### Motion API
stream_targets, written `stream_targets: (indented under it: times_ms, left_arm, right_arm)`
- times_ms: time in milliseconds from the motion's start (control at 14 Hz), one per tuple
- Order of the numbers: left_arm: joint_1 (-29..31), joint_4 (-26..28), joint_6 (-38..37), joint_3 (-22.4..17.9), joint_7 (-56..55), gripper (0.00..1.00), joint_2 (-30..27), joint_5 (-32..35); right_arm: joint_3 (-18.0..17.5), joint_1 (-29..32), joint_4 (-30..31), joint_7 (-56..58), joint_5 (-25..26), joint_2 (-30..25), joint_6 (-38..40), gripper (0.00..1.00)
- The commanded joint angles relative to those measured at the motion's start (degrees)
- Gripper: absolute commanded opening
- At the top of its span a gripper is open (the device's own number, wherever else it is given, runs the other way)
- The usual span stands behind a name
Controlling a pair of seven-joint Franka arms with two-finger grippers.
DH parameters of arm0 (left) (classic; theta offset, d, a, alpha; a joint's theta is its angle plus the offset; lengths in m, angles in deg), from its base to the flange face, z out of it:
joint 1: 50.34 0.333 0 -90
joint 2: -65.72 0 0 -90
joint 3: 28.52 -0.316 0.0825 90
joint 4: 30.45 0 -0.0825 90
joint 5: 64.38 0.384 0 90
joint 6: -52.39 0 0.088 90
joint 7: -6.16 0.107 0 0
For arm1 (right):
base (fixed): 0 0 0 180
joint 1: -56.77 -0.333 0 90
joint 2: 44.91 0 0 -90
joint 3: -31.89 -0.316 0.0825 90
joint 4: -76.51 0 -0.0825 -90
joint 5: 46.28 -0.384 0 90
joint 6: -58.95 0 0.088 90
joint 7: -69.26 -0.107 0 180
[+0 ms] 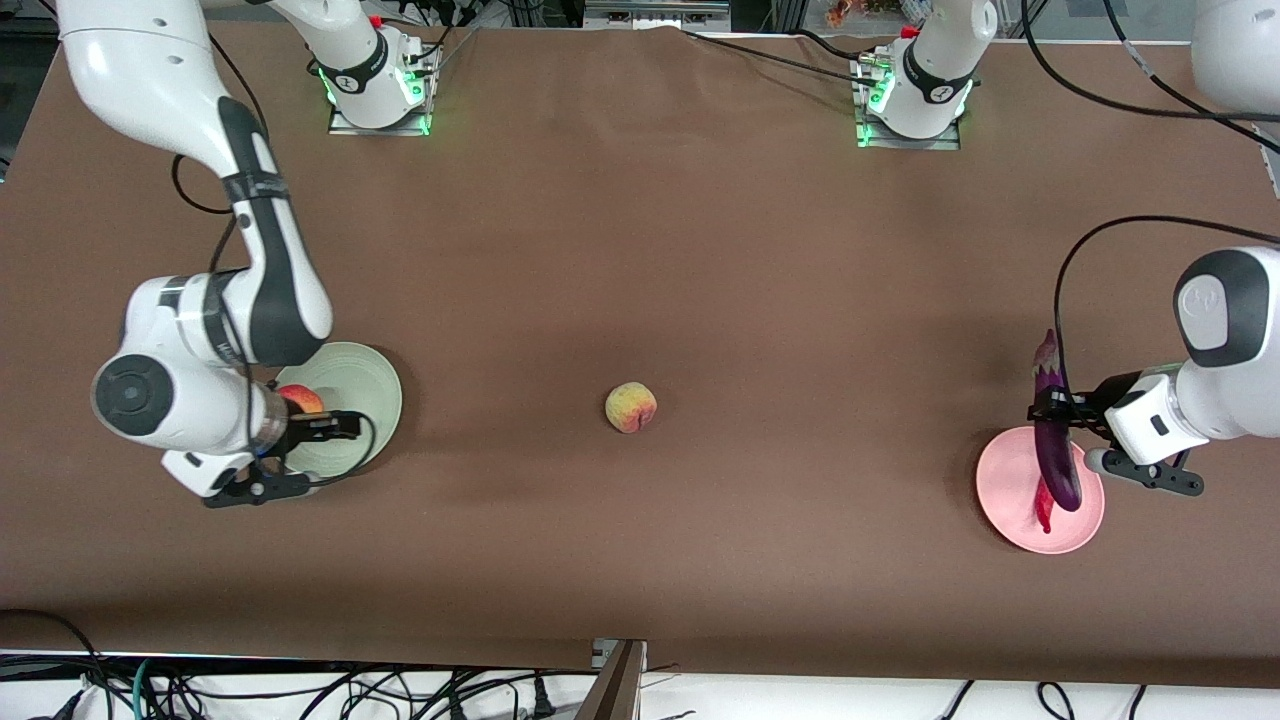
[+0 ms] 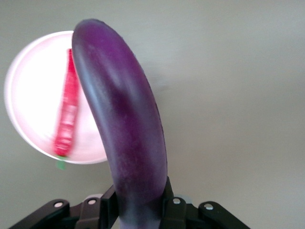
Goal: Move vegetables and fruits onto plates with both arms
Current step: 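Release the pomegranate on the green plate while the left gripper lowers the eggplant, then grasp the peach with the right gripper while the left gripper releases the eggplant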
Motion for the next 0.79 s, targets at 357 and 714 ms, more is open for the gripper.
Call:
stream_targets:
  times_ms: [357, 714]
  left_arm:
    - [-2.52, -1.60, 4.87, 0.20, 1.30, 0.20, 10.07, 24.95]
    - [-4.54, -4.84, 6.01, 0.20, -0.73, 0.71, 12.79, 25.21]
  right_arm:
    - [-1.82, -14.94, -0.83, -26.35, 0.36, 3.37, -15.16, 0.99]
    - [-1.64, -21.45, -0.66, -34.71, 0.71, 6.45, -23.61, 0.99]
